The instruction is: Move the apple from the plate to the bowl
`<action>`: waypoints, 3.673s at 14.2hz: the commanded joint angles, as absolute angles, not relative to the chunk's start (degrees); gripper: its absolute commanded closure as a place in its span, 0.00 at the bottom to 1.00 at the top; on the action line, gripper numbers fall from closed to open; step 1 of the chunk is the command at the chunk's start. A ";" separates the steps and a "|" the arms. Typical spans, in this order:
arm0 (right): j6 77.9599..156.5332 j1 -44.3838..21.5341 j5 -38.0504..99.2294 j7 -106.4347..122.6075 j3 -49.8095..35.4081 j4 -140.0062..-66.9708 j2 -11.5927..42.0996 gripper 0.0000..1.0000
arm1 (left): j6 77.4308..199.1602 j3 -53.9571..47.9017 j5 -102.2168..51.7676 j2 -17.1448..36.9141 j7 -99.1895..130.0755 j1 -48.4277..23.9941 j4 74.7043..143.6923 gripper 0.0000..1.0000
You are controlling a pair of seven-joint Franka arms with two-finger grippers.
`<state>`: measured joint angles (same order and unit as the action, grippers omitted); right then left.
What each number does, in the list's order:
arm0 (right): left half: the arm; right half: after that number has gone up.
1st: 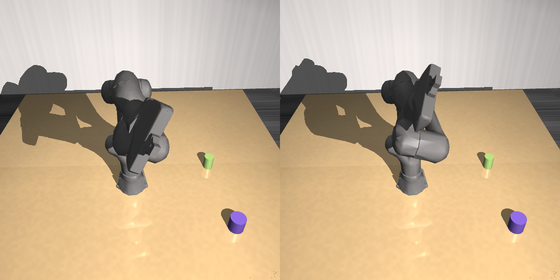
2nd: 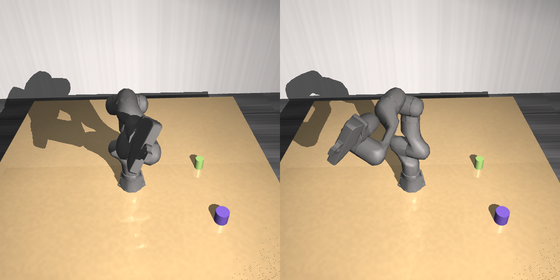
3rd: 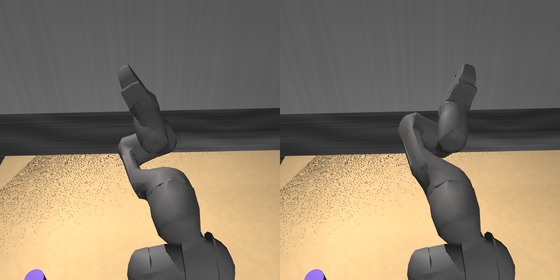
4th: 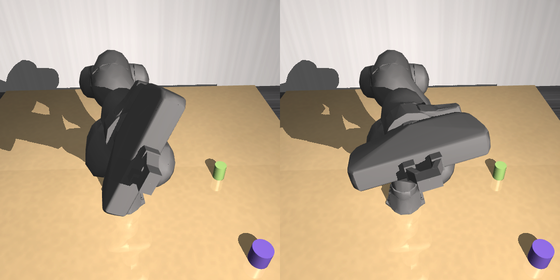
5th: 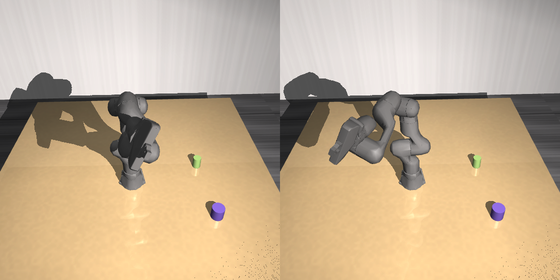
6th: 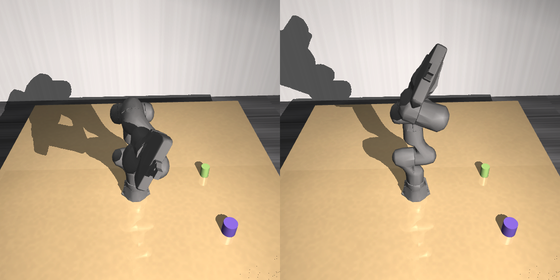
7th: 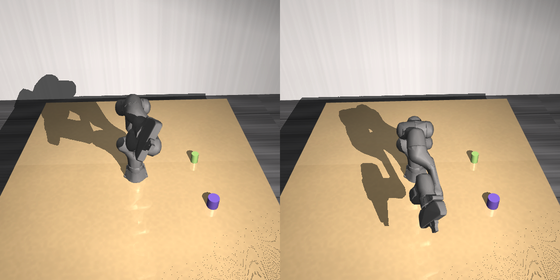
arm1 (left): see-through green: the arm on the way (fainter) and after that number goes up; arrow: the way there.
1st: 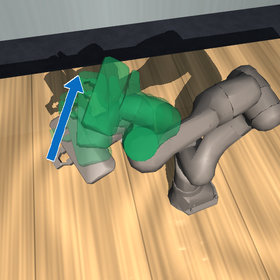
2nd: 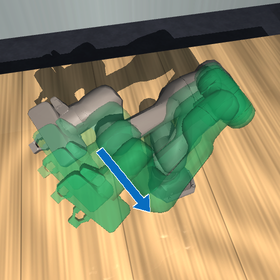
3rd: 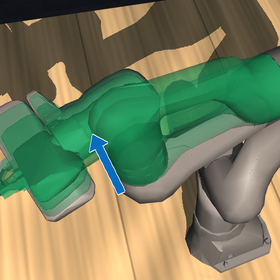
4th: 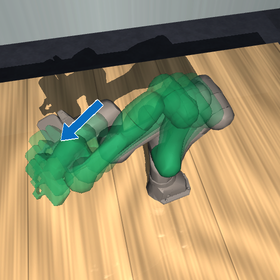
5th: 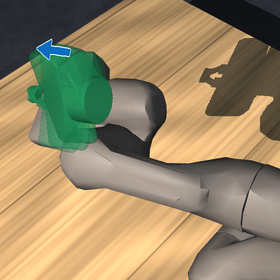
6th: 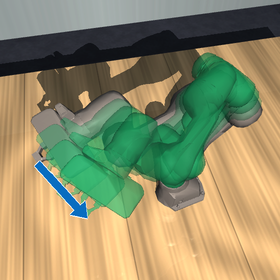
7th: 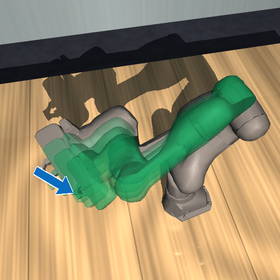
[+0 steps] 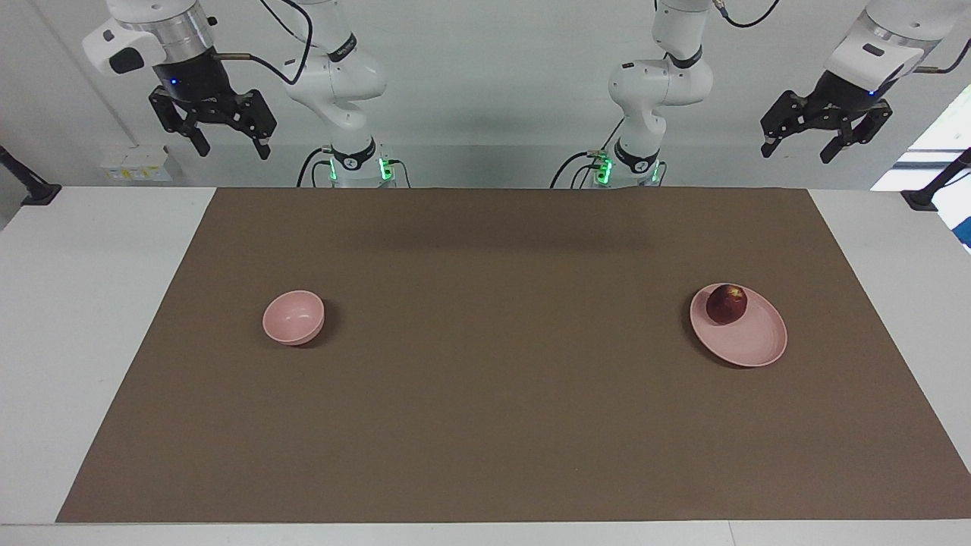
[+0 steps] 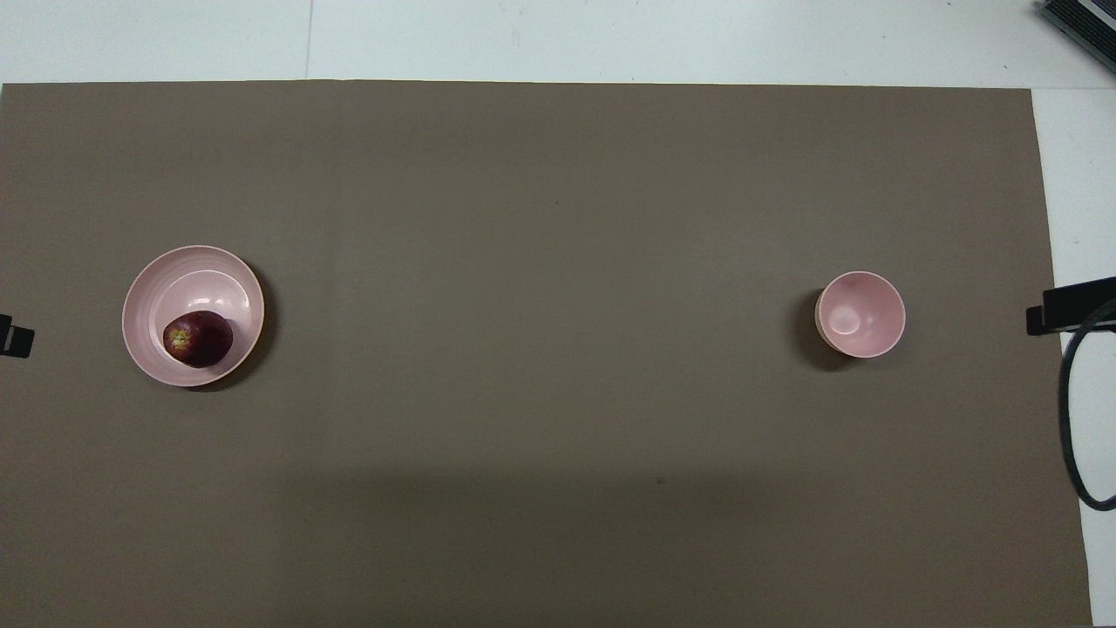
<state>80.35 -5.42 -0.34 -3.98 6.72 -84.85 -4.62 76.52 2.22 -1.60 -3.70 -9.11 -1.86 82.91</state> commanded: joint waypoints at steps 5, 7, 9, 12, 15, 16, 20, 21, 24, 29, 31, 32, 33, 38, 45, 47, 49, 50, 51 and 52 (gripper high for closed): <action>81.21 -4.48 0.62 -2.29 6.59 -87.36 -6.50 0.00 | 78.05 1.58 -2.11 -5.01 -10.64 -1.14 84.73 0.00; 81.12 -4.48 0.62 -2.29 6.59 -87.36 -6.50 0.00 | 77.87 1.49 -2.20 -5.18 -10.55 -1.41 84.99 0.00; 81.21 -4.48 0.62 -2.29 6.59 -87.36 -6.50 0.00 | 78.05 1.41 -2.37 -5.27 -10.98 -1.41 85.17 0.00; 81.56 -4.48 0.62 -2.29 6.59 -87.36 -6.50 0.00 | 78.05 1.41 -2.37 -5.27 -11.16 -1.49 85.17 0.00; 81.21 -4.48 0.62 -2.37 6.59 -87.54 -6.59 0.00 | 78.05 1.41 -2.37 -5.27 -11.25 -1.67 85.17 0.00; 81.21 -4.48 0.62 -2.37 6.59 -87.54 -6.59 0.00 | 78.05 1.41 -2.37 -5.27 -11.25 -1.67 85.17 0.00; 81.30 -4.48 0.62 -2.37 6.59 -87.54 -6.59 0.00 | 78.05 1.41 -2.37 -5.36 -11.25 -1.67 85.25 0.00; 81.30 -4.48 0.62 -2.37 6.59 -87.54 -6.59 0.00 | 78.05 1.41 -2.37 -5.36 -11.25 -1.67 85.34 0.00; 81.21 -4.48 0.62 -2.37 6.59 -87.54 -6.59 0.00 | 79.01 1.41 -2.46 -5.54 -11.25 -1.58 85.87 0.00; 81.30 -4.48 0.62 -2.37 6.59 -87.54 -6.59 0.00 | 81.30 1.41 -2.46 -7.38 -11.34 -1.67 89.47 0.00; 81.30 -4.48 0.62 -2.37 6.59 -87.54 -6.59 0.00 | 81.56 1.41 -2.46 -7.56 -11.34 -1.67 90.08 0.00; 81.21 -4.48 0.62 -2.37 6.59 -87.54 -6.59 0.00 | 82.17 1.41 -2.46 -7.65 -11.34 -1.67 90.87 0.00; 81.21 -4.48 0.62 -2.37 6.59 -87.54 -6.59 0.00 | 83.31 1.41 -2.46 -7.65 -11.34 -1.67 92.01 0.00; 81.21 -4.48 0.62 -2.37 6.59 -87.54 -6.59 0.00 | 91.48 1.41 -2.46 -7.65 -11.25 -1.58 99.82 0.00; 81.21 -4.48 0.62 -2.37 6.59 -87.54 -6.59 0.00 | 108.88 1.49 -2.55 -6.95 -14.93 -0.88 114.07 0.00; 81.21 -4.48 0.62 -2.37 6.59 -87.54 -6.59 0.00 | 114.66 1.58 -2.64 -6.33 -16.26 -0.79 117.75 0.00; 81.21 -4.48 0.62 -2.37 6.59 -87.54 -6.59 0.00 | 120.47 1.76 -2.64 -5.02 -16.35 0.34 120.66 0.00; 81.21 -4.48 0.62 -2.37 6.59 -87.54 -6.59 0.00 | 121.72 1.76 -2.64 -3.97 -16.43 0.44 121.28 0.00; 81.21 -4.48 0.62 -2.29 6.59 -87.54 -6.59 0.00 | 122.77 1.76 -2.64 -2.65 -16.52 0.61 121.72 0.00; 81.21 -4.48 0.62 -2.29 6.59 -87.54 -6.59 0.00 | 124.87 1.76 -2.64 -1.24 -16.52 0.96 122.42 0.00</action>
